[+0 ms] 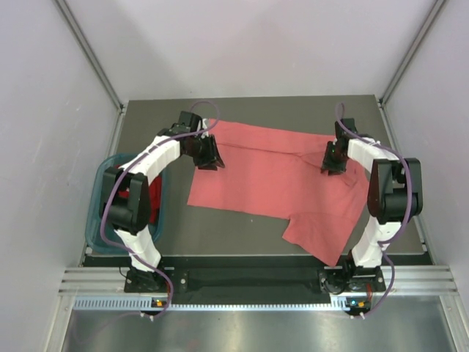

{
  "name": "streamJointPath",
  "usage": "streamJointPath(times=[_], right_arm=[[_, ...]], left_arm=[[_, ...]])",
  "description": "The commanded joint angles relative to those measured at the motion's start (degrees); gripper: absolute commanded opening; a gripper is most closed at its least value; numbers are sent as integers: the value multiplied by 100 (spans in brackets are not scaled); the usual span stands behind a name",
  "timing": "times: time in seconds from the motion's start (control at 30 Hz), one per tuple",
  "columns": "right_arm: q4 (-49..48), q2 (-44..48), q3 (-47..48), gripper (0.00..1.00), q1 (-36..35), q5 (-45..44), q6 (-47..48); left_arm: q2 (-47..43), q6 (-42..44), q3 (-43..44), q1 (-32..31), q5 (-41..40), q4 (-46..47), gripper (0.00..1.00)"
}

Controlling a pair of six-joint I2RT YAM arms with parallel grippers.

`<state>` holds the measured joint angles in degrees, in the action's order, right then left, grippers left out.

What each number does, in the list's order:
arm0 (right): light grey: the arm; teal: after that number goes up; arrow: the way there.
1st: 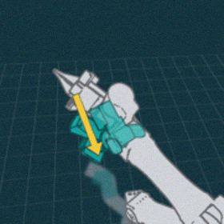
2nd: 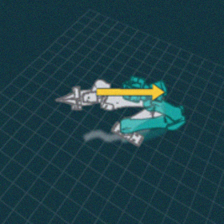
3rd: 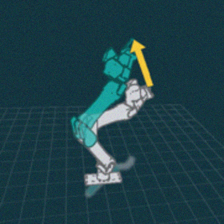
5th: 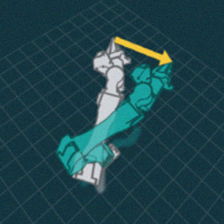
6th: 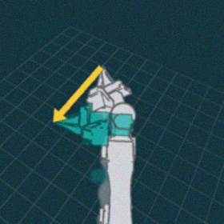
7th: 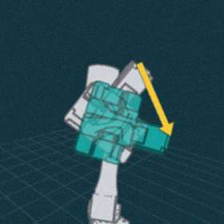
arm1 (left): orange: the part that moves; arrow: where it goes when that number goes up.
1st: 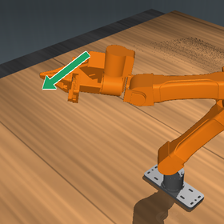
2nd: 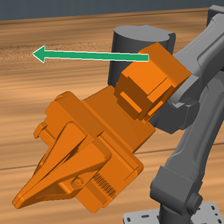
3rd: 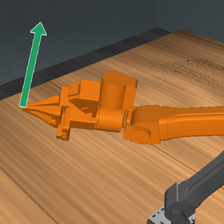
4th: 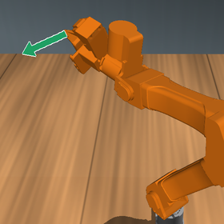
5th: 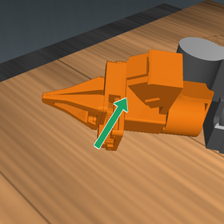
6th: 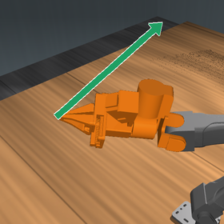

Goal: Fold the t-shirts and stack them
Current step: Fold the tshirt

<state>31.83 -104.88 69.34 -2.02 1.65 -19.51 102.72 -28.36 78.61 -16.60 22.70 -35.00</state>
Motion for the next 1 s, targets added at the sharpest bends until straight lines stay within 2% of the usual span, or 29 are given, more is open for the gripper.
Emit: streamJointPath(times=[0.0, 0.13, 0.3, 0.43, 0.6, 0.73, 0.83, 0.97], right_arm=[[-195, -50, 431, 30, -53, -437, -97], [-116, -173, 642, 19, -53, -665, -123], [139, -445, 1255, 19, -26, -719, -62], [200, -866, 1810, 26, 97, -605, 8], [270, -1534, 2688, 29, 158, -473, 228], [569, -1615, 3173, 32, 158, -446, 307], [753, -1220, 3051, 38, 158, -429, 298], [772, -508, 2236, 47, 132, -358, 263]], left_arm=[[55, 120, 251, 8, 42, -85, 40], [99, 129, 287, 8, 42, -86, 40], [187, 173, 401, 8, 24, -147, 40], [249, 208, 445, 8, 15, -173, 40], [284, 269, 454, 8, 42, -279, 40], [240, 340, 445, 16, 24, -332, 40], [214, 349, 436, 16, 41, -340, 40], [187, 357, 410, 16, 77, -305, 40]])
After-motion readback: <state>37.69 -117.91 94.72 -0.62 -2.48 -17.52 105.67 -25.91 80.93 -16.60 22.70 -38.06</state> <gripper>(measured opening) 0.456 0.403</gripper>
